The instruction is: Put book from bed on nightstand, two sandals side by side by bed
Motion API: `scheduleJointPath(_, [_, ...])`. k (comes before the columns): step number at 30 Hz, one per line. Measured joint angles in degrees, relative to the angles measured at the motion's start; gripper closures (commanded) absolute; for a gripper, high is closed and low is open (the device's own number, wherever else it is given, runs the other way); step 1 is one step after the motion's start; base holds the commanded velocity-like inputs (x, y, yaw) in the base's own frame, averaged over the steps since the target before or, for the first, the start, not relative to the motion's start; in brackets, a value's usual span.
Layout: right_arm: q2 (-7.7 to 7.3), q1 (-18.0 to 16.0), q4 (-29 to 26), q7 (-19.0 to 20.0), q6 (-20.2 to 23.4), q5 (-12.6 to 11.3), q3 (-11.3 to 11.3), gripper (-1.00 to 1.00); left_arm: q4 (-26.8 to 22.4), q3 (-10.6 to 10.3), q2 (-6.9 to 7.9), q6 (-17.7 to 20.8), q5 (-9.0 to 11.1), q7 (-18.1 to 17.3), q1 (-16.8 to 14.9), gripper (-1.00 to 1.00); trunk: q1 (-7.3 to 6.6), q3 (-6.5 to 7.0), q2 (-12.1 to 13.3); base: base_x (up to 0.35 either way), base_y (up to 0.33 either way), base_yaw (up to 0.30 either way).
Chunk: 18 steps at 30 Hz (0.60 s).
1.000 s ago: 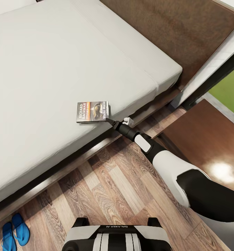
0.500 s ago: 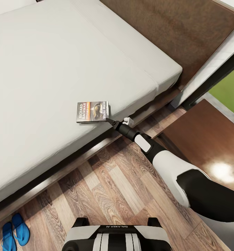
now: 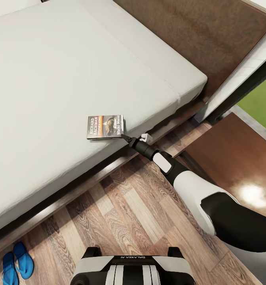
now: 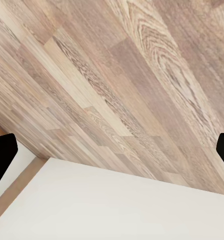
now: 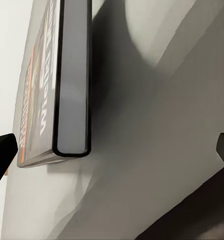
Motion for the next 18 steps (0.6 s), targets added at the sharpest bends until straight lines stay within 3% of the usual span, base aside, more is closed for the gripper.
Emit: scheduleJointPath(18, [0.00, 0.00, 0.00, -0.74, 0.01, -0.03, 0.00, -1.00, 0.00, 0.03, 0.00, 0.00, -0.01, 0.00, 0.00, -1.00, 0.00, 0.00, 0.00, 0.000, 0.000, 0.000])
